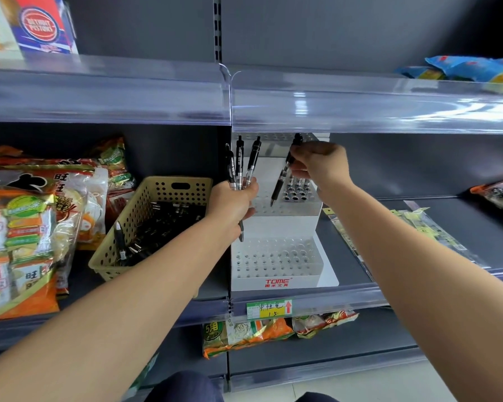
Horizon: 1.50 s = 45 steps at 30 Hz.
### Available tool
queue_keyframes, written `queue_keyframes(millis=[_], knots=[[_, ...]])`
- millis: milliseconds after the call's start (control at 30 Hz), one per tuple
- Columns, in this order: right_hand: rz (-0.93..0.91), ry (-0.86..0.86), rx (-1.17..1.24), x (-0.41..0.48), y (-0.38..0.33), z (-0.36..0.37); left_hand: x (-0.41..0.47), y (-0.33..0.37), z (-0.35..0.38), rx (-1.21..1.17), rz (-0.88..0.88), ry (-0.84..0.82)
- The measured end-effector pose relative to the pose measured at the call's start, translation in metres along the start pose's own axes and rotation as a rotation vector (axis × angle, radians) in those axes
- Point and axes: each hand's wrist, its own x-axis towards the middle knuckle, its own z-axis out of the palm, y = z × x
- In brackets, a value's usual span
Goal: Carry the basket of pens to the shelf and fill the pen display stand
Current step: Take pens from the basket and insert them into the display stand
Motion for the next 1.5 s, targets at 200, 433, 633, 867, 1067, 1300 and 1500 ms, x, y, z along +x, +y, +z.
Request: queue_keyframes(millis=[200,433,633,867,1067,1300,1500], knots=[[-0.123,0.162,-0.117,0.007,-0.004,0.007,-0.001,0.000,-0.002,-0.037,-0.007,-0.040],[-0.200,0.289,-0.329,0.013,-0.004,0.013,0.000,0.000,-0.003,-0.035,-0.006,-0.052],[-0.212,0.322,-0.365,0.019,0.000,0.015,-0.003,0.002,-0.004,-0.061,-0.008,-0.083],[-0.281,0.268,-0.467,0.017,0.006,0.015,-0.005,0.003,-0.005,-0.070,-0.009,-0.086],[-0.227,0.228,-0.549,0.016,0.013,0.020,-0.004,0.003,-0.007,-0.071,-0.004,-0.085],[-0.196,0.217,-0.668,0.018,0.022,0.025,-0.003,0.002,-0.010,-0.067,-0.010,-0.090],[-0.205,0.230,-0.695,0.020,0.020,0.026,-0.004,0.001,-0.011,-0.067,-0.012,-0.094]])
